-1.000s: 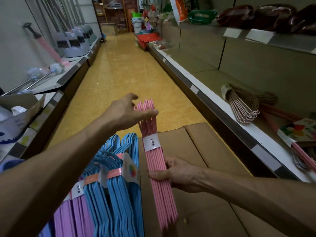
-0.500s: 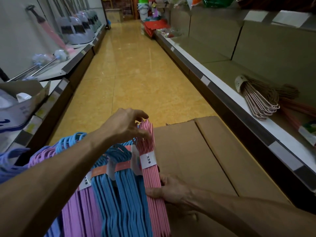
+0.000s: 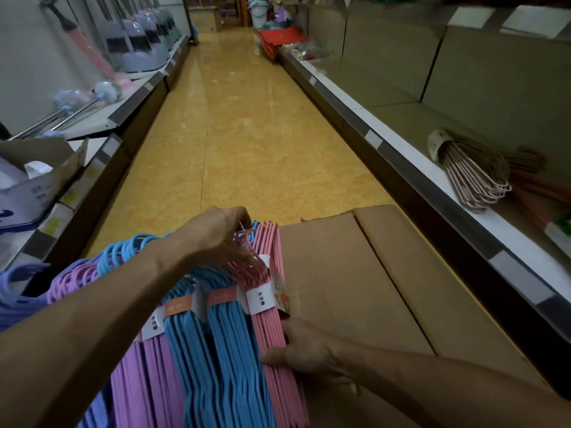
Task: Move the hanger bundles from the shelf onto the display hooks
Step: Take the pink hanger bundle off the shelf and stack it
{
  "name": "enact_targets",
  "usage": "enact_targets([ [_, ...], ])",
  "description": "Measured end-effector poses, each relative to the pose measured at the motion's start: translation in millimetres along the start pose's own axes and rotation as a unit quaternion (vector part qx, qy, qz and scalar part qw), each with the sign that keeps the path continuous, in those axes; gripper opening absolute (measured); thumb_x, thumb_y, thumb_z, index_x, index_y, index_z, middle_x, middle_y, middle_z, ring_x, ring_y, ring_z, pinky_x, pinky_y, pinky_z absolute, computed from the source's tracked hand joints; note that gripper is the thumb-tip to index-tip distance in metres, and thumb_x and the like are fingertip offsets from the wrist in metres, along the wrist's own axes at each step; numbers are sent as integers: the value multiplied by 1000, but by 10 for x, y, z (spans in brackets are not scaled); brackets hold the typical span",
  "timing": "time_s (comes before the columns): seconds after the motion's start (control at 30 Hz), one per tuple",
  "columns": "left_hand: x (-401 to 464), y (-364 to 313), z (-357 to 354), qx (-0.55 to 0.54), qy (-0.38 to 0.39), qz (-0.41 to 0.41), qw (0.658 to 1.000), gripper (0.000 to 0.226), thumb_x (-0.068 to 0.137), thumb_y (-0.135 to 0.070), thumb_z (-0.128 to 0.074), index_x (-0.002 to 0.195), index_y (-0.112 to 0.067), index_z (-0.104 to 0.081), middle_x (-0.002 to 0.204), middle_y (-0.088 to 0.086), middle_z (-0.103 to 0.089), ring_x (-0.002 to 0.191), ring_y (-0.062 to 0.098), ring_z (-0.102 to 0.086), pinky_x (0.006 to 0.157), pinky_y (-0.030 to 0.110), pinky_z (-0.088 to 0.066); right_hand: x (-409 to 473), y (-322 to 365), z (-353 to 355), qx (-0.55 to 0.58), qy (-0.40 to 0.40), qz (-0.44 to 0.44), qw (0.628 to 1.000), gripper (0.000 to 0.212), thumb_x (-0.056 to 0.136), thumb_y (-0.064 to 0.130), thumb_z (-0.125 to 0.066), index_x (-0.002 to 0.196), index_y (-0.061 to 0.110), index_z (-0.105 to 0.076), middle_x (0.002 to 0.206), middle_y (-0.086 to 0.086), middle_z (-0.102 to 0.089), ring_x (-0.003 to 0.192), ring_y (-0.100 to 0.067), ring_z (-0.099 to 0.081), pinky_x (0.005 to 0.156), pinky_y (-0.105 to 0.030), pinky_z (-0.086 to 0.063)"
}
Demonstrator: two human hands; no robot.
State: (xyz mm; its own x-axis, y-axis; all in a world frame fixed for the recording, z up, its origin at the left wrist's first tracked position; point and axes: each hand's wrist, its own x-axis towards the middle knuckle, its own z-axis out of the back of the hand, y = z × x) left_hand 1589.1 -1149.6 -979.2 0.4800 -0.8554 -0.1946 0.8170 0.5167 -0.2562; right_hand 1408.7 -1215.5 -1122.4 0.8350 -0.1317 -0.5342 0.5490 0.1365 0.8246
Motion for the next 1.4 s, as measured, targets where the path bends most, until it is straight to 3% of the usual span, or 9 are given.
enact_targets([
  [0.17, -15, -70, -29, 24, -9, -8, 1000, 65, 81, -48, -74, 132, -17, -48, 129, 6, -60, 101, 17, -57, 84, 30, -50, -121, 10, 53, -45, -20, -7, 999, 43, 88, 39, -69, 126, 20, -61, 121, 0, -65, 111, -17, -62, 99, -37, -52],
  [0.3, -49, -220, 34, -3, -61, -49, 997, 56, 88, -47, -65, 133, -18, -51, 139, 4, -54, 120, 18, -53, 90, 26, -45, -326, -7, 270, -69, -67, 10, 995, 7, 92, 32, -68, 92, 26, -63, 86, 11, -63, 77, 0, -58, 67, -17, -49],
  [0.37, -54, -351, 93, -29, -89, -75, 993, 49, 88, -47, -63, 129, -21, -55, 135, 0, -57, 115, 13, -55, 88, 25, -46, -480, 14, 398, -95, -86, 27, 991, 10, 93, 33, -65, 88, 28, -59, 79, 12, -58, 71, 1, -54, 62, -15, -44],
  [0.47, -50, -602, 193, -97, -119, -102, 983, 36, 90, -42, -63, 121, -24, -60, 121, -7, -62, 104, 6, -58, 83, 22, -48, -713, 15, 560, -128, -109, 36, 985, 19, 94, 34, -63, 103, 18, -65, 85, 4, -62, 79, -9, -58, 73, -29, -51],
  [0.63, -25, -1125, 295, -183, -141, -131, 964, 18, 91, -40, -60, 107, -34, -63, 100, -23, -59, 96, -5, -58, 71, 14, -43, -1171, -20, 888, -157, -142, 21, 977, 30, 96, 32, -60, 118, 12, -64, 106, -4, -66, 97, -18, -62, 89, -35, -53],
  [0.83, 14, -1910, 372, -325, -155, -160, 919, 12, 93, -34, -61, 101, -35, -69, 99, -17, -69, 89, -4, -65, 75, 21, -48, -1858, -139, 1538, -150, -236, 37, 959, 24, 98, 27, -58, 119, 17, -65, 100, 6, -66, 90, -6, -62, 76, -19, -50],
  [1.2, 317, -3069, 320, -402, -141, -194, 884, 13, 95, -27, -61, 105, -28, -70, 102, -9, -69, 88, 3, -69, 79, 27, -55, -2921, -681, 2664, -143, -511, -32, 847, 12, 94, 28, -60, 100, 20, -65, 91, 4, -68, 80, -12, -65, 74, -33, -57],
  [1.3, 396, -3251, 209, -429, -139, -191, 872, 16, 96, -24, -59, 109, -24, -69, 103, -7, -69, 88, 5, -69, 75, 25, -56, -3078, -956, 2855, -101, -534, -83, 835, 27, 95, 35, -54, 117, 20, -56, 105, 2, -67, 92, -17, -64, 87, -38, -55],
  [1.4, 475, -3403, 61, -437, -125, -198, 869, 16, 97, -22, -59, 109, -25, -69, 103, -8, -69, 89, 6, -69, 74, 25, -55, -3091, -1202, 2944, -17, -507, -149, 849, 38, 103, 25, -44, 134, 3, -50, 127, -13, -60, 112, -30, -58, 99, -35, -45],
])
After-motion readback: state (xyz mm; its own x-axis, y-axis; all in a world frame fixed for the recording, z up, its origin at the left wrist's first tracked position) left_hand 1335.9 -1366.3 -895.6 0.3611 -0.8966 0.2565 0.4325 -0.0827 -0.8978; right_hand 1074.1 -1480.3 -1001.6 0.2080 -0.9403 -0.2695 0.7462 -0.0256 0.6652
